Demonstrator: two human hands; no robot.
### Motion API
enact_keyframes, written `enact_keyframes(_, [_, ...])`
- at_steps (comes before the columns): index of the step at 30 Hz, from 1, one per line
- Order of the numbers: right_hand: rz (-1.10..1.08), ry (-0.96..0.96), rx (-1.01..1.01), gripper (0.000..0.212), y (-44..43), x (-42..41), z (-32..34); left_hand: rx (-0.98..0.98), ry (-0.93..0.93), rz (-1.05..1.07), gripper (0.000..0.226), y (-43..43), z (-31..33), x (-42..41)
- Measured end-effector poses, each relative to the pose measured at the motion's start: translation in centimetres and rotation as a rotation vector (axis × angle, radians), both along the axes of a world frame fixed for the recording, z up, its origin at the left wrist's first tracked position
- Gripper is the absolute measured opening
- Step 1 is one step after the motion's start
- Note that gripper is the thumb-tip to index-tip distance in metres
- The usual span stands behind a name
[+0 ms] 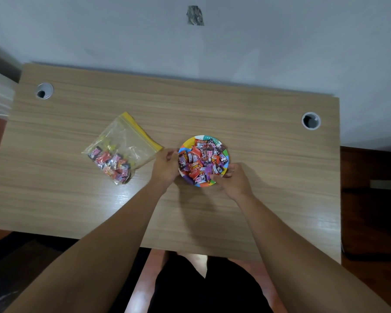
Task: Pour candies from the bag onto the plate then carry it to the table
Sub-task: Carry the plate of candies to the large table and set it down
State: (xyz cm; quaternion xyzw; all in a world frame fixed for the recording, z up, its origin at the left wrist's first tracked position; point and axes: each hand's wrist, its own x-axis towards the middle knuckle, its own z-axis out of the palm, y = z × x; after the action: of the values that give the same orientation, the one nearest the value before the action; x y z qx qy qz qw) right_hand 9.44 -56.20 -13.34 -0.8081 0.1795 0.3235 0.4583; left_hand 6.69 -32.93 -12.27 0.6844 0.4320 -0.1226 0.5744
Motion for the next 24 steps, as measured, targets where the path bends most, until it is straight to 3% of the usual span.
enact_keyframes(2, [0.018, 0.01, 0.012, 0.051, -0.2, 0.1, 0.2, -0.053, -0.006, 0.021, 0.014, -0.4, 0.5, -0.4])
enact_keyframes(8, [0.028, 0.036, 0.057, 0.017, -0.6, 0.3, 0.9, -0.08, 0.056, 0.024, 0.021, -0.8, 0.5, -1.2])
enact_keyframes(15, [0.026, 0.022, 0.04, 0.004, -0.4, -0.7, 1.5, -0.044, 0.059, 0.033, 0.018, -1.4, 1.8, -2.4])
enact_keyframes(20, [0.047, -0.003, 0.02, 0.008, -0.2, -1.8, 2.7, -0.023, 0.071, 0.017, 0.017, -0.6, 1.9, -3.8])
enact_keyframes(24, [0.021, -0.033, 0.016, 0.002, 0.1, -2.8, 3.5, -0.1, 0.028, 0.052, 0.019, -0.2, 3.1, -4.7])
